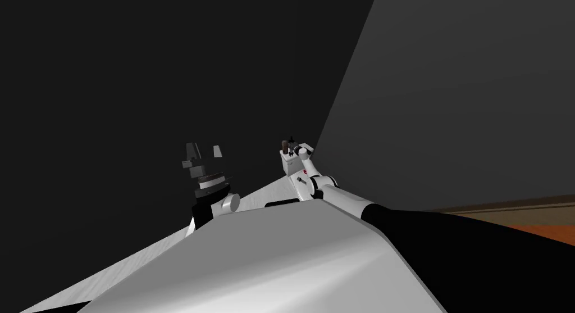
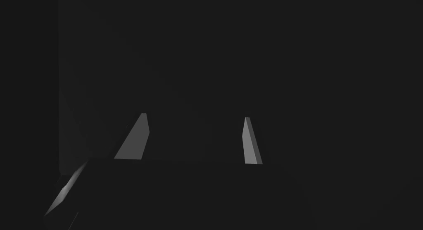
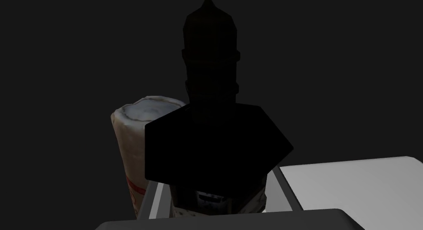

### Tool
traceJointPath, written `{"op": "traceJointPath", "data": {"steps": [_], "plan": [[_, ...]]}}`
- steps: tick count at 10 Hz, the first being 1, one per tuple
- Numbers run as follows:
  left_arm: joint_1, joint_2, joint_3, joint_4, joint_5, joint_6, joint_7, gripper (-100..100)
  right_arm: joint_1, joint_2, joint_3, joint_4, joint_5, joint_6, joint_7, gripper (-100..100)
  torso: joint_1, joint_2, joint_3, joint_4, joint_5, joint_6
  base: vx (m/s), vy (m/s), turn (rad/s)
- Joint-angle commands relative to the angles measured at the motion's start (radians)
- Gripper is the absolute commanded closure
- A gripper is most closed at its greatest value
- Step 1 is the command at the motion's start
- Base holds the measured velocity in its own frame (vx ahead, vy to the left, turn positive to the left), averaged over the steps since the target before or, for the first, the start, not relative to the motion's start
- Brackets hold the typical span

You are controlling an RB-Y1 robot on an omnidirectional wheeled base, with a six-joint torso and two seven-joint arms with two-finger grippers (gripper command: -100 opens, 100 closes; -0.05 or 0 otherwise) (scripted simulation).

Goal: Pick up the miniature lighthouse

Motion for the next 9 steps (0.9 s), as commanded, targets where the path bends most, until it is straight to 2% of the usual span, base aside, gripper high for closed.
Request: {"op": "traceJointPath", "data": {"steps": [1,2,4,5,6,8,9], "plan": [[0.0,0.0,0.0,0.0,0.0,0.0,0.0,0,-0.018,-0.015,-0.011,0.029,0.017,-0.05,-0.025,100,0.0,0.0,0.0,0.0,0.0,0.0,-0.099,-0.097,0.289],[0.0,0.0,0.0,0.0,0.0,0.0,0.0,0,-0.018,-0.015,-0.011,0.029,0.017,-0.05,-0.025,100,-0.002,0.002,0.001,-0.001,0.0,-0.001,-0.078,-0.073,0.22],[0.0,0.0,0.0,0.0,0.0,0.0,0.0,0,-0.05,-0.047,-0.028,0.094,0.011,-0.118,-0.033,100,-0.002,0.003,0.001,-0.001,-0.001,0.0,-0.135,-0.102,0.318],[0.0,0.0,0.0,0.0,0.0,0.0,0.0,0,-0.05,-0.047,-0.028,0.094,0.009,-0.131,-0.033,100,-0.003,0.005,0.002,0.0,-0.001,-0.001,-0.119,-0.097,0.179],[0.0,0.0,0.0,0.0,0.0,0.0,0.0,0,-0.05,-0.047,-0.028,0.094,-0.03,-0.131,-0.018,100,-0.003,0.004,0.002,-0.001,-0.001,0.001,-0.042,-0.021,0.022],[0.0,0.0,0.0,0.0,0.0,0.0,0.0,0,-0.05,-0.047,-0.028,0.094,0.01,-0.131,-0.033,100,0.002,-0.002,-0.002,-0.001,-0.001,0.001,0.004,0.01,-0.041],[0.0,0.0,0.0,0.0,0.0,0.0,0.0,0,-0.052,-0.049,-0.026,0.098,-0.01,-0.133,-0.022,100,0.003,-0.004,-0.003,-0.002,-0.001,0.001,0.0,0.0,0.0]]}}
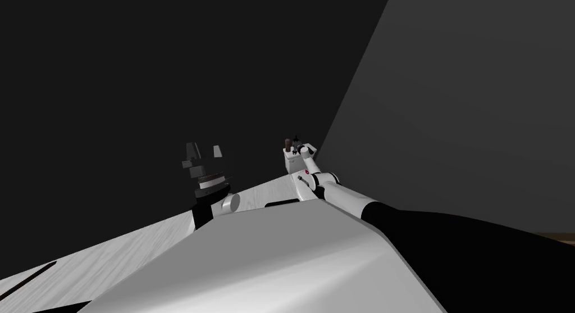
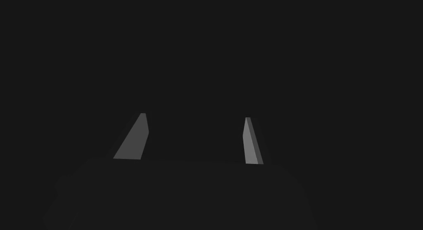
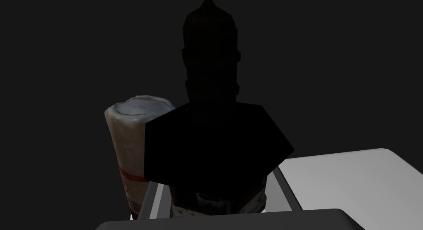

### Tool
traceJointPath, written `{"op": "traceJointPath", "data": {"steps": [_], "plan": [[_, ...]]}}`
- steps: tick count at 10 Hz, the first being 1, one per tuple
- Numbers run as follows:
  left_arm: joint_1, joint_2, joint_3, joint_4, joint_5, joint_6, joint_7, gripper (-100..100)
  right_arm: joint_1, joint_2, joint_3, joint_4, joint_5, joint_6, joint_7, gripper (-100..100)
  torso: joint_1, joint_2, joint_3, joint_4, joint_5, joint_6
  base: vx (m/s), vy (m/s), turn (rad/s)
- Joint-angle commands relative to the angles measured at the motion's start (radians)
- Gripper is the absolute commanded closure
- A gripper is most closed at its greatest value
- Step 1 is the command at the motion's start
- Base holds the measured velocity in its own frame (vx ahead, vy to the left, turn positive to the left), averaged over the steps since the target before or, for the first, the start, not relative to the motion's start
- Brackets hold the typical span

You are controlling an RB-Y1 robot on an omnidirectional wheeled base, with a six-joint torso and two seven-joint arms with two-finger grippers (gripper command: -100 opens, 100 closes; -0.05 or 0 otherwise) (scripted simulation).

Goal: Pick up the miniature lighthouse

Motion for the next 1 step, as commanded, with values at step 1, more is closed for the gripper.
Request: {"op": "traceJointPath", "data": {"steps": [1], "plan": [[0.0,0.0,0.0,0.0,0.0,0.0,0.0,0,0.0,0.0,0.0,0.0,0.0,0.0,0.0,0,0.0,0.0,0.0,0.0,0.0,0.0,0.0,0.0,0.0]]}}
